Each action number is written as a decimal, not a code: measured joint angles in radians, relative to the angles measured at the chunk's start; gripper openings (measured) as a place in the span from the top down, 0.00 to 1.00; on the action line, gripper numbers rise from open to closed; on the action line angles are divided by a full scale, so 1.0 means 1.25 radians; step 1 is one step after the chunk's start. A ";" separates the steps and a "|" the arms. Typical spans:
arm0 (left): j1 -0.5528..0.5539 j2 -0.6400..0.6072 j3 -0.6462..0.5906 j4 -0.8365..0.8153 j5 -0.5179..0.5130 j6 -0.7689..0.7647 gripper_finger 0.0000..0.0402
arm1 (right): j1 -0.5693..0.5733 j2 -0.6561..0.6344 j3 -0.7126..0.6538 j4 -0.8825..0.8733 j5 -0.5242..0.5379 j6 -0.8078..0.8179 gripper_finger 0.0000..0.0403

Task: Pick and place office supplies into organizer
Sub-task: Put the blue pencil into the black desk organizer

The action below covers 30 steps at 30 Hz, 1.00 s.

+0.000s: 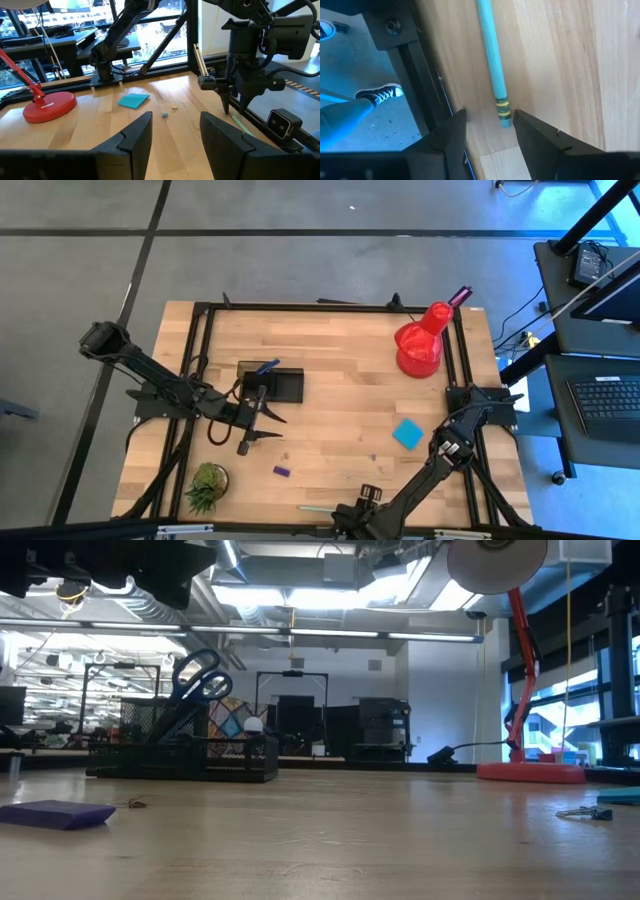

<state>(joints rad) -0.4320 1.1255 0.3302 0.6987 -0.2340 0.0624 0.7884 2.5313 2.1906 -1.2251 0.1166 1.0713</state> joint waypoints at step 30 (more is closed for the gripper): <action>0.000 0.000 0.000 0.000 0.000 0.002 0.60 | -0.008 0.000 -0.001 0.001 0.053 -0.092 0.58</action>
<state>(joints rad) -0.4321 1.1255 0.3302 0.6983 -0.2340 0.0647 0.7782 2.5313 2.1895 -1.2237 0.1826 0.9565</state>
